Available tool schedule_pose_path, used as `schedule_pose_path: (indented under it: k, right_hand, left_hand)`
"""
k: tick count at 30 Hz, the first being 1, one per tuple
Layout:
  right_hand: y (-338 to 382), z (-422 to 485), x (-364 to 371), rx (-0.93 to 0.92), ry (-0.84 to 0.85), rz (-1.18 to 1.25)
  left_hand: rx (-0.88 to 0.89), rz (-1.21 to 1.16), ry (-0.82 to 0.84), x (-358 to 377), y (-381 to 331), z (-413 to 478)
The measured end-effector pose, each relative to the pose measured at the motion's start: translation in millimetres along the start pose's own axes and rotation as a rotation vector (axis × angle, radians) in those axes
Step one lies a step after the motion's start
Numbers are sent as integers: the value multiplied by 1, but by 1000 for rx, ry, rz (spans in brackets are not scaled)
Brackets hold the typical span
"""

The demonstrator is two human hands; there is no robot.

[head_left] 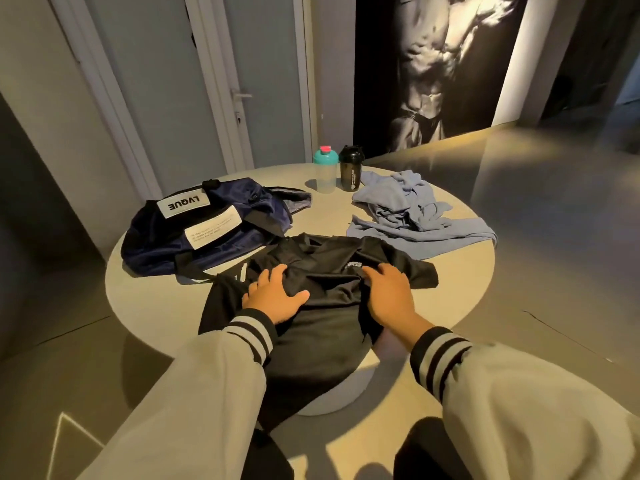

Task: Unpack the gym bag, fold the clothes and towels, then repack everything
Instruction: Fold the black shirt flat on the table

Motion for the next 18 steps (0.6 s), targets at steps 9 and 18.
schedule_pose_path:
  k: [9,18]
  right_hand:
    - [27,-23,7,-106,379,-26]
    - [27,-28,-9,58,149,96]
  left_hand:
    - [-2,105,191,13,-43,-23]
    - [-38,135,106,19,-19,-32]
Point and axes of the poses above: each hand's wrist, its own z-axis towards the middle knuckle, its own x-axis out of the palm, y = z × x, the point moved 1 cm from there along z, towards the middle knuckle, and after that the axes turned 4 degrees about -x, right-handed, at the moved point
